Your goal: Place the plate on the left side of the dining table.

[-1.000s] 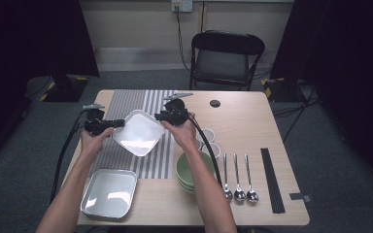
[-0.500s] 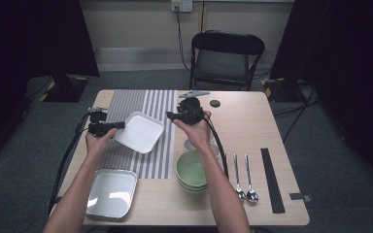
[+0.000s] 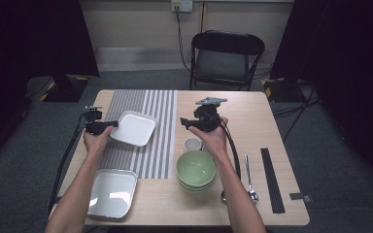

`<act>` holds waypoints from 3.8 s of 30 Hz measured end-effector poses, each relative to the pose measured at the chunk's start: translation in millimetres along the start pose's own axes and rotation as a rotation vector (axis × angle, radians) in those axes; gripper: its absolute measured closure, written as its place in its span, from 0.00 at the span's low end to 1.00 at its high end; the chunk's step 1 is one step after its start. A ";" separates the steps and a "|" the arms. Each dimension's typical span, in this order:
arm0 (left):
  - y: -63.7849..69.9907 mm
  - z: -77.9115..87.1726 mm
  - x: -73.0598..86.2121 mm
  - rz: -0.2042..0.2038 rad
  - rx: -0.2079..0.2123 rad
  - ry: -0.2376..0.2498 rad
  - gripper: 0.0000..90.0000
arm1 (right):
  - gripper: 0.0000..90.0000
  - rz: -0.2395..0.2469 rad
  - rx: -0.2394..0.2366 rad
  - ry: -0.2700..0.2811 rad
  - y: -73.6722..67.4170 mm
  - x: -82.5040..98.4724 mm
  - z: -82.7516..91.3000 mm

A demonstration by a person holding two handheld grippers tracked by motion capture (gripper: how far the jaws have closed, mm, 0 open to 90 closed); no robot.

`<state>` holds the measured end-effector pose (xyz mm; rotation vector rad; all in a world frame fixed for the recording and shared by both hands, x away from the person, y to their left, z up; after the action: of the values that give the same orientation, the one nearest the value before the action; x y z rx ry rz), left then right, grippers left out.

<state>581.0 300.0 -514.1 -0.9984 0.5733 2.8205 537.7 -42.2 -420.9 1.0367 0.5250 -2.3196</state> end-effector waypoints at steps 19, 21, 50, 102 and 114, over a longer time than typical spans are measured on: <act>-3.6 -17.2 3.3 0.124 -0.107 0.024 0.99 | 0.19 -0.009 0.010 -0.008 2.7 43.4 28.5; -2.1 -19.3 5.1 0.130 -0.107 0.014 0.99 | 0.19 -0.021 0.024 -0.010 5.5 48.1 31.1; -6.9 -22.5 12.3 0.130 -0.099 0.012 0.98 | 0.18 -0.066 0.029 -0.005 11.5 67.8 38.9; 0.6 21.2 19.1 -0.034 0.008 0.041 0.44 | 0.24 -0.058 0.008 -0.009 10.1 77.0 48.9; 23.4 52.8 32.4 -0.134 0.055 0.097 0.49 | 0.42 -0.020 -0.042 -0.003 3.0 84.4 61.4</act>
<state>519.7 297.2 -489.2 -1.1237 0.5682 2.6376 458.2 -104.5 -447.4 1.0124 0.5833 -2.3169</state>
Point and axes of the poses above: each handheld gripper's, and its own axes: z roughly backward along the jaws, x roughly out of its underside, y roughly to its right, the point moved 7 cm from there along -z, roughly forward along the jaws, and after that the axes turned 7 degrees about -y, right-handed, at the moved point
